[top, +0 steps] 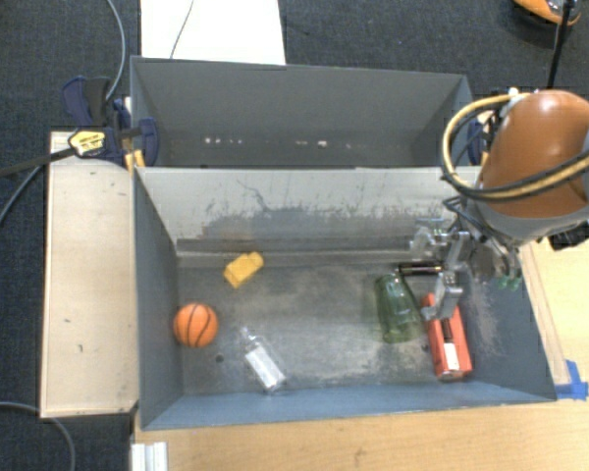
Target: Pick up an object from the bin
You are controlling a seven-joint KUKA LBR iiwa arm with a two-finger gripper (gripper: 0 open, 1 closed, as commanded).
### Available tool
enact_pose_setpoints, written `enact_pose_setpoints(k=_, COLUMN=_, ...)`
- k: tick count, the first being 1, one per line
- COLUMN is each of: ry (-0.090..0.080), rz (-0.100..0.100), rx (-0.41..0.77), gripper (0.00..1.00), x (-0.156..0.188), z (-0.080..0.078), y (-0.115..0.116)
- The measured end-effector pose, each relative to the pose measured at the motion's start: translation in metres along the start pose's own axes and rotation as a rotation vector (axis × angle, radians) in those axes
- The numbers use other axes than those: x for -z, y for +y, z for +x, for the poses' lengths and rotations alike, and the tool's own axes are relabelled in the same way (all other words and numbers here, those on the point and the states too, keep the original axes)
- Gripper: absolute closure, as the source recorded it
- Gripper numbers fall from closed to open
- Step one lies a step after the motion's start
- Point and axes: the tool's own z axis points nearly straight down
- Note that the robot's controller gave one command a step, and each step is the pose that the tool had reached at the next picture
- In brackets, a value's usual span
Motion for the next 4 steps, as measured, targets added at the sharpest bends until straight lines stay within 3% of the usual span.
enact_pose_setpoints(k=1, ry=-0.008, rz=0.001, rx=0.004, gripper=1.0, x=0.0047, z=-0.0016, y=0.0003)
enact_pose_setpoints(k=2, ry=-0.008, rz=0.001, rx=0.006, gripper=0.0, x=0.0047, z=-0.0016, y=0.0003)
enact_pose_setpoints(k=3, ry=-0.008, rz=0.001, rx=0.008, gripper=1.0, x=0.0047, z=-0.0016, y=0.0003)
enact_pose_setpoints(k=4, ry=-0.008, rz=0.001, rx=0.01, gripper=0.0, x=0.0047, z=-0.0016, y=0.0004)
